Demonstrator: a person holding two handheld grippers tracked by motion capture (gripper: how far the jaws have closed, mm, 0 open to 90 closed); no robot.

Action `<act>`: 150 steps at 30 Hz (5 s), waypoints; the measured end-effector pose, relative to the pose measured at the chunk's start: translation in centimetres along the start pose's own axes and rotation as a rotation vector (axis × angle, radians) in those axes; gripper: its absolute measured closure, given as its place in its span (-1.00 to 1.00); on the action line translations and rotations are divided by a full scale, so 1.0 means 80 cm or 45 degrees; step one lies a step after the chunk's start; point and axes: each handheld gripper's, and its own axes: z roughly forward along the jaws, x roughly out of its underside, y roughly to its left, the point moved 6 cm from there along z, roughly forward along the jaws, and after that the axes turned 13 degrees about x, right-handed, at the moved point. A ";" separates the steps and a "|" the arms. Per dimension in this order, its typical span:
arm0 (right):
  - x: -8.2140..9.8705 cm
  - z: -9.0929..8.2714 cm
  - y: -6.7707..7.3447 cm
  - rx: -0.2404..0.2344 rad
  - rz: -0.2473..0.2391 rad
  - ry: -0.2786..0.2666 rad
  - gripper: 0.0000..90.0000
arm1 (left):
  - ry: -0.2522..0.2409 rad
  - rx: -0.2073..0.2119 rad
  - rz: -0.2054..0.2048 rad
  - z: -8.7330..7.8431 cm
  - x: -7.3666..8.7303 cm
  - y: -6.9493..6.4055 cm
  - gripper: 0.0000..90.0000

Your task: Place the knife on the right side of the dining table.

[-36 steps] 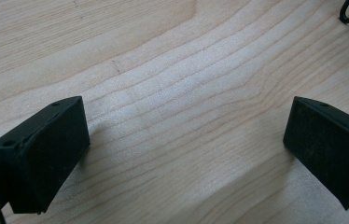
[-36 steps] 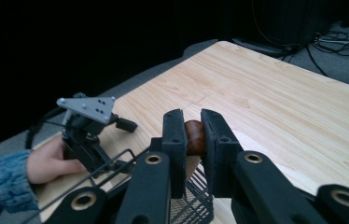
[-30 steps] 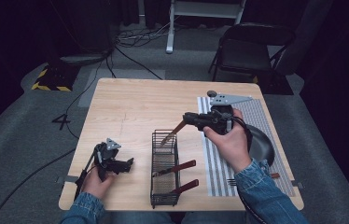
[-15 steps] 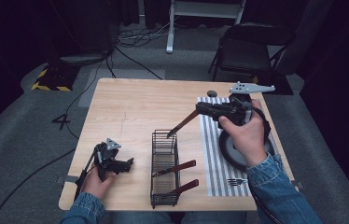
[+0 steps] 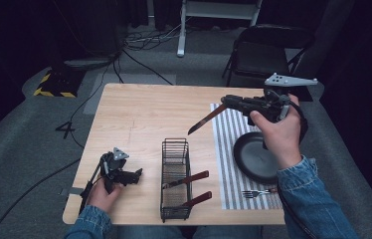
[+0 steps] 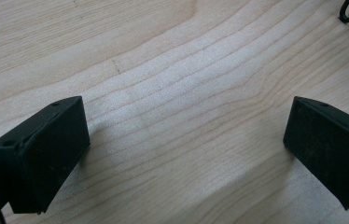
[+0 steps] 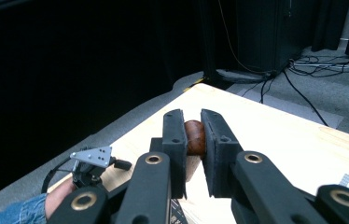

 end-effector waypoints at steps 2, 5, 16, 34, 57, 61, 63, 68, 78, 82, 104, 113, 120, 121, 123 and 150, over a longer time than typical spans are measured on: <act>-0.003 -0.004 -0.004 0.010 0.004 -0.009 0.80 | -0.002 -0.001 -0.002 0.000 0.000 0.000 -0.99; -0.008 -0.007 -0.014 0.040 -0.006 -0.018 0.80 | -0.002 -0.001 -0.003 0.000 0.000 0.000 -0.99; -0.016 -0.002 -0.058 0.123 0.002 -0.020 0.80 | -0.001 0.000 -0.001 0.000 0.001 0.000 -0.99; -0.018 0.012 -0.128 0.207 0.017 -0.043 0.80 | 0.000 -0.003 0.000 0.000 0.001 0.000 -0.99; 0.035 0.061 -0.212 0.283 0.059 0.093 0.80 | 0.000 -0.003 -0.001 0.000 0.000 0.000 -0.99; 0.050 0.066 -0.222 0.303 0.074 0.129 0.80 | 0.000 -0.003 -0.001 0.000 0.000 0.000 -0.99; 0.057 0.069 -0.227 0.310 0.078 0.144 0.80 | 0.000 -0.002 -0.001 0.000 0.000 0.000 -0.99; 0.071 0.072 -0.236 0.330 0.091 0.182 0.80 | 0.001 -0.003 -0.001 0.000 0.000 0.000 -0.99; 0.087 0.076 -0.242 0.341 0.102 0.228 0.80 | 0.001 -0.004 -0.001 0.000 0.000 0.000 -0.99; 0.091 0.077 -0.245 0.360 0.097 0.241 0.80 | 0.000 -0.004 -0.001 0.000 0.000 0.000 -0.99; 0.109 0.069 -0.274 0.593 0.050 0.304 0.60 | 0.001 -0.003 -0.001 0.000 0.000 0.000 -0.99; 0.115 0.066 -0.283 0.633 0.033 0.316 0.53 | 0.001 -0.005 -0.001 0.000 0.000 0.000 -0.99; 0.125 0.064 -0.294 0.682 0.026 0.319 0.46 | 0.001 -0.005 -0.001 0.000 0.000 0.000 -0.99; 0.126 0.064 -0.296 0.690 0.024 0.322 0.45 | 0.001 -0.005 -0.001 0.000 0.000 0.000 -0.99; 0.130 0.064 -0.299 0.699 0.028 0.323 0.43 | 0.001 -0.005 0.000 0.000 0.000 0.001 -0.99; 0.181 0.073 -0.348 0.780 0.080 0.351 0.01 | 0.001 -0.008 0.004 0.000 -0.001 0.001 -0.99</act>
